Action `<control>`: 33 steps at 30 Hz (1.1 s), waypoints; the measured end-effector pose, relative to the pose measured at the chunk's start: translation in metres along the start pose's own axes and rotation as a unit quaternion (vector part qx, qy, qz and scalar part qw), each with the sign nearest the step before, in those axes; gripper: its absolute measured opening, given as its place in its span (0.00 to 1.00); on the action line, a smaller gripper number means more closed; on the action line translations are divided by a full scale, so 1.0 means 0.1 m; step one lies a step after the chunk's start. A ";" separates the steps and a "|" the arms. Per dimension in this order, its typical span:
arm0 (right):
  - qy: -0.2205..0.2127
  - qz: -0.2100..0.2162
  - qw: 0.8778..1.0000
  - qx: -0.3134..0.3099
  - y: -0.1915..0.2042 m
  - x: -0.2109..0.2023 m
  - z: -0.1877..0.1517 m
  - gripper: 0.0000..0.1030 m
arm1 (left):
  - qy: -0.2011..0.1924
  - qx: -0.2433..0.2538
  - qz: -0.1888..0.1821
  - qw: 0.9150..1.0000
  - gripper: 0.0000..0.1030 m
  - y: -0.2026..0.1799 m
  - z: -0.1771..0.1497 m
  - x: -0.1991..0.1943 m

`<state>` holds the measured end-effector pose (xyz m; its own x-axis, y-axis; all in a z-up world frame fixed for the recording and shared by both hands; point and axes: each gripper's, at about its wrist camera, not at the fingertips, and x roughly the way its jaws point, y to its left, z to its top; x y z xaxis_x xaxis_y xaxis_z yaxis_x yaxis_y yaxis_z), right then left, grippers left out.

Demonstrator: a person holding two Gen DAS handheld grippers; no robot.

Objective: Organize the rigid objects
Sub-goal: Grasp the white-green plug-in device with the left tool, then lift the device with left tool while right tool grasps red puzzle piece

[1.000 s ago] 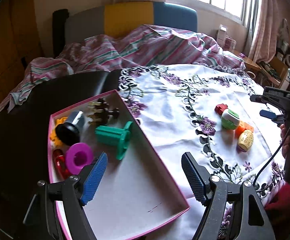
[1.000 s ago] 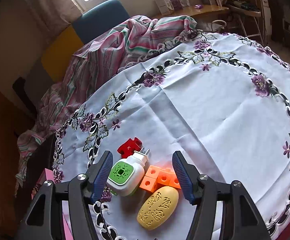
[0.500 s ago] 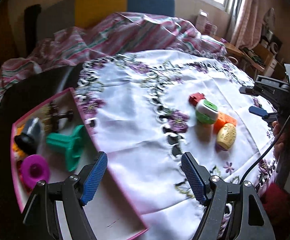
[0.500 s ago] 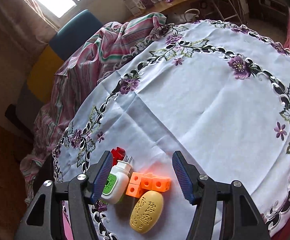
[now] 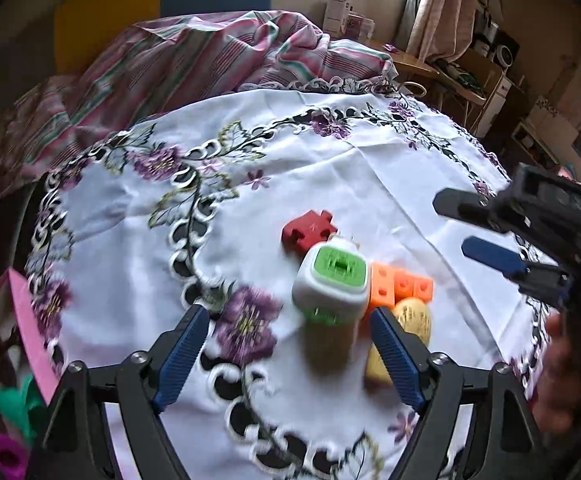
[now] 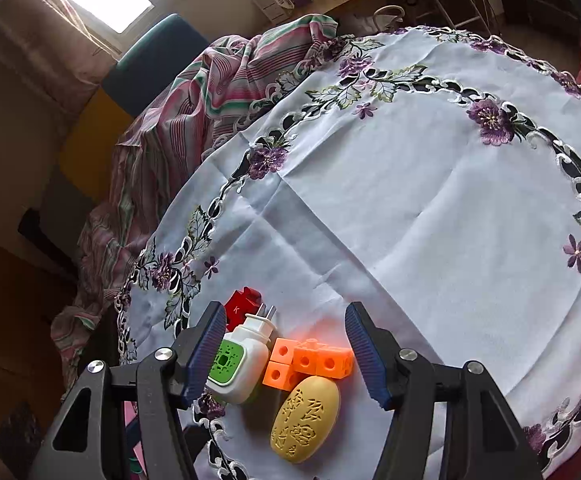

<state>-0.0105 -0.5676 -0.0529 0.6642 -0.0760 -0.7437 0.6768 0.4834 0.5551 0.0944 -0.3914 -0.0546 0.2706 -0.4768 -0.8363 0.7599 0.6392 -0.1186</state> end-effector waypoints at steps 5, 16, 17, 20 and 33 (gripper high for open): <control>0.004 0.006 1.000 0.005 -0.02 0.02 0.00 0.61 | 0.027 0.012 -0.006 1.000 0.83 -0.12 0.20 0.34; 0.011 0.002 1.000 -0.003 0.00 0.06 0.01 0.61 | 0.063 -0.021 -0.064 0.996 0.52 0.05 0.10 0.52; 0.010 0.001 1.000 -0.003 0.00 0.06 0.01 0.61 | 0.060 -0.026 -0.071 0.995 0.52 0.09 0.05 0.45; 0.013 -0.004 1.000 -0.003 -0.01 0.08 0.01 0.61 | 0.049 -0.034 -0.072 0.996 0.52 0.16 -0.11 0.25; 0.031 -0.011 0.998 -0.058 0.17 0.15 -0.10 0.61 | -0.003 -0.034 -0.015 0.999 0.51 0.17 -0.88 -0.01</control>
<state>0.0080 -0.5521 -0.0580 0.6269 -0.0359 -0.7782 0.6475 0.5796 0.4948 0.0545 -0.3268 -0.1030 0.2519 -0.4991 -0.8291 0.7254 0.6645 -0.1796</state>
